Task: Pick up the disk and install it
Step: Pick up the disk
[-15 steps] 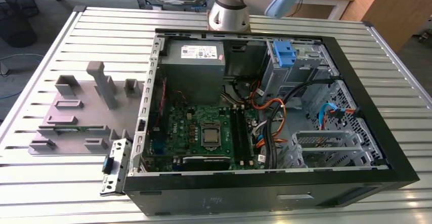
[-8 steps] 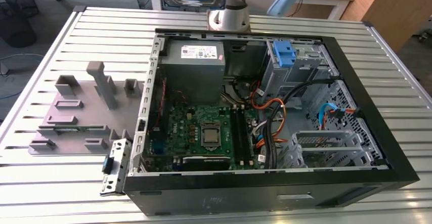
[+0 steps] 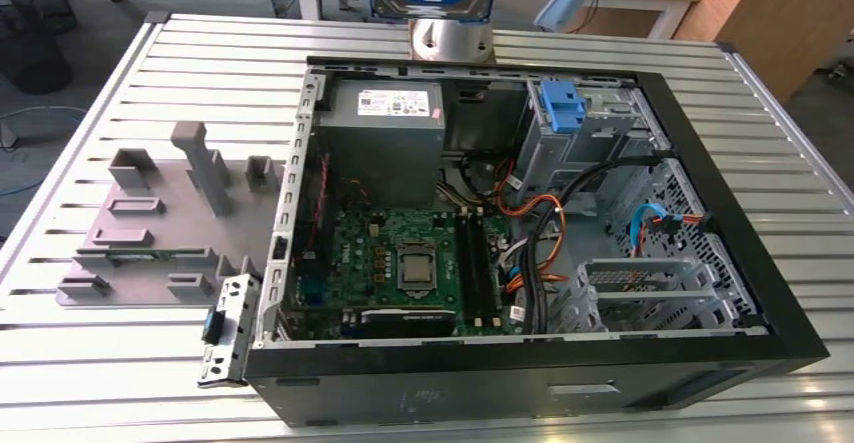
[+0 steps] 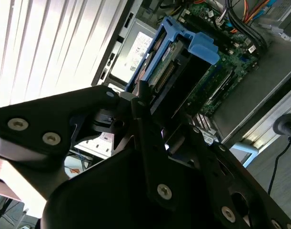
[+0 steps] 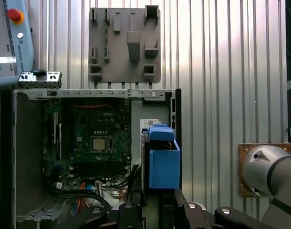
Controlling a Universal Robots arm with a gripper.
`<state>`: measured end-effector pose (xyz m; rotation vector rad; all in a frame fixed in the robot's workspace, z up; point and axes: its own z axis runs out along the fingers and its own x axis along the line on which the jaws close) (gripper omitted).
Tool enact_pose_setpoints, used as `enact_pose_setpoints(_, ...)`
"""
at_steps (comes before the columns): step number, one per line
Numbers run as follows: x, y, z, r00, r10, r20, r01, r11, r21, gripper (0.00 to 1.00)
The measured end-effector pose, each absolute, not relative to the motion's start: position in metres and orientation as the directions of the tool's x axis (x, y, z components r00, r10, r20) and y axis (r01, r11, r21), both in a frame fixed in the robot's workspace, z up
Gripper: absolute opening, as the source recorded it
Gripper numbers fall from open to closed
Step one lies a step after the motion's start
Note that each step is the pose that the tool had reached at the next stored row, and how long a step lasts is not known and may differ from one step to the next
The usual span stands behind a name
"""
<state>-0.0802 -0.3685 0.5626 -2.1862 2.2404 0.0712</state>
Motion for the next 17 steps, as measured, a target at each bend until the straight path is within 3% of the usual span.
enact_pose_setpoints(17,-0.029,-0.372,0.562,-0.025,-0.999,-0.039,-0.999,0.024,0.026,0.35)
